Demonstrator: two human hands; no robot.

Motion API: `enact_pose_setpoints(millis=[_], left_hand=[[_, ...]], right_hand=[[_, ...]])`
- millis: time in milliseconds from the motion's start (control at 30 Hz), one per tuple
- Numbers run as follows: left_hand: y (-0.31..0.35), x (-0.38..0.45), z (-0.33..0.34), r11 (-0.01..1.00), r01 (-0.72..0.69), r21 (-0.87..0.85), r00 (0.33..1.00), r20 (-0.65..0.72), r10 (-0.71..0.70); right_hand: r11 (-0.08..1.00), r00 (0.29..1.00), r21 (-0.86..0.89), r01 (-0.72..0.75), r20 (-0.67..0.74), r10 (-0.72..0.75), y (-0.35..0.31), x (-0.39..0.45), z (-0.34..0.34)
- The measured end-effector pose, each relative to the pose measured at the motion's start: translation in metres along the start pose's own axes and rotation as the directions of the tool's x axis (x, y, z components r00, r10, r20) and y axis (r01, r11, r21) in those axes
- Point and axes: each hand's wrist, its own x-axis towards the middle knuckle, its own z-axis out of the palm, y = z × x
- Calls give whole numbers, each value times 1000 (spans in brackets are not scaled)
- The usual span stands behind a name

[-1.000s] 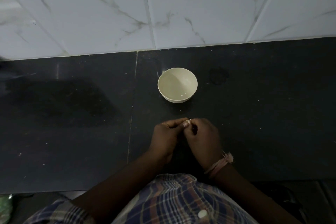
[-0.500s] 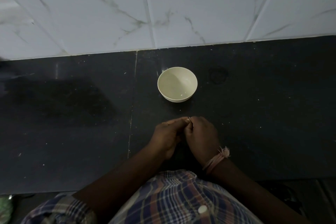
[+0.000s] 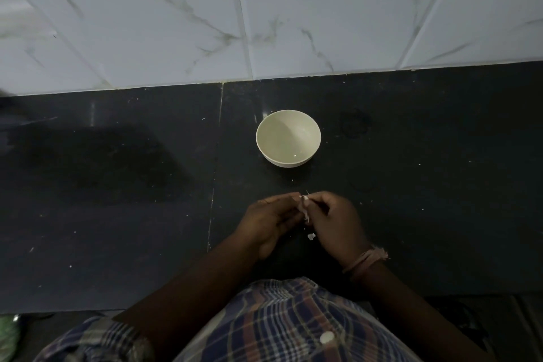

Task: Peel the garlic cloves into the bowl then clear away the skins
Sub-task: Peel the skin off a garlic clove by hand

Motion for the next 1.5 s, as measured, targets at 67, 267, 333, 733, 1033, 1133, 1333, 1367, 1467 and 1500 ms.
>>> enact_pose_setpoints(millis=[67,267,333,733,1033,1133,1333,1367,1467,1500], left_hand=[[0,2,0,999,29,-29,1000,13,-28],[-4,2,0,988,105,-112,994,53,-100],[-5,3,0,988,101,-118,994,46,-97],[-9,2,-1,997,16,-78,999,37,-13],[-6,-4,-1,993,-116,-29,989,92,119],[-8,-4,0,992,-103,-69,989,98,109],[-9,-2,1,991,-31,-131,994,99,44],[-10,-3,2,990,-26,-141,994,99,40],[-10,-3,1,986,4,-166,996,88,11],[-9,-3,0,985,16,-171,997,78,-3]], right_hand=[[950,983,259,-172,-22,184,6,2,-1],[929,943,260,-264,-134,305,26,7,0],[956,947,163,-243,-173,271,32,10,-1],[976,994,213,-44,-88,64,-2,-4,9],[859,963,458,-230,-18,267,-11,-3,10],[796,948,537,-280,23,319,-10,0,10],[760,922,576,-302,-28,387,8,3,11],[774,918,562,-293,-60,392,11,4,10],[819,903,503,-276,-157,400,20,5,8],[835,897,472,-282,-180,404,22,6,7]])
